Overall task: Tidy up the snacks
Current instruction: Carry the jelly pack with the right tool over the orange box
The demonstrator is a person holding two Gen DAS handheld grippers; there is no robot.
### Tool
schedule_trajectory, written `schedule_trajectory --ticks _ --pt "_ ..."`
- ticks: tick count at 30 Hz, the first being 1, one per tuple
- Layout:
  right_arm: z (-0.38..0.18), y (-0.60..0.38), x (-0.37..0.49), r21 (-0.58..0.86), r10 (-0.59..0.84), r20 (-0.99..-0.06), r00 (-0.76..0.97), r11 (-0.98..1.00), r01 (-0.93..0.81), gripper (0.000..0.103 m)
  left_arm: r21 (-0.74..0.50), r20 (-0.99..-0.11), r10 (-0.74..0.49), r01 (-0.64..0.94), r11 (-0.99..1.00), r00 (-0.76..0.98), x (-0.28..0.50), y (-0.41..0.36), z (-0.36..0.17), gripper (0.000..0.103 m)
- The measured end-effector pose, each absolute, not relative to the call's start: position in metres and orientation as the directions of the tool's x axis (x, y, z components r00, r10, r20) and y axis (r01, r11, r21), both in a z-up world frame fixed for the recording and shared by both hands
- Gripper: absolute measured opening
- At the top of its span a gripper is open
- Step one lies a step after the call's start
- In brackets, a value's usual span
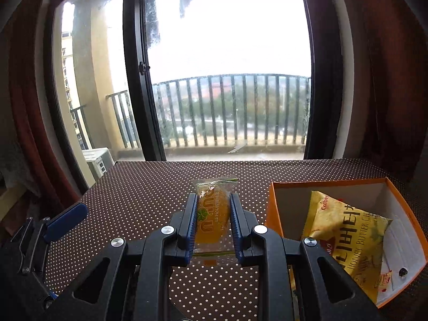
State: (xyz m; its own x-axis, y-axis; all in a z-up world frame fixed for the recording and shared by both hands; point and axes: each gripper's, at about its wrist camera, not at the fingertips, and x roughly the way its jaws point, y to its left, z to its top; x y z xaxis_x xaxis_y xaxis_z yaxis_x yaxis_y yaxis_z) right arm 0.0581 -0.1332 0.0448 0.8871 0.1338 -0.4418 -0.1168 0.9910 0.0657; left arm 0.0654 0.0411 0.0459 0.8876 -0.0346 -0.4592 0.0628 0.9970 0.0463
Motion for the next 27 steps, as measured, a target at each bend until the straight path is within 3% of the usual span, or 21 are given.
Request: schedule_trajectory --ticks 27 --pt "0.032 -0.245 0.053 0.087 -0.024 -0.433 0.901 0.994 0.068 0.026 0.038 -0.483 -0.206 0.255 0.966 0.851 0.077 -0.078 0.038 0.095"
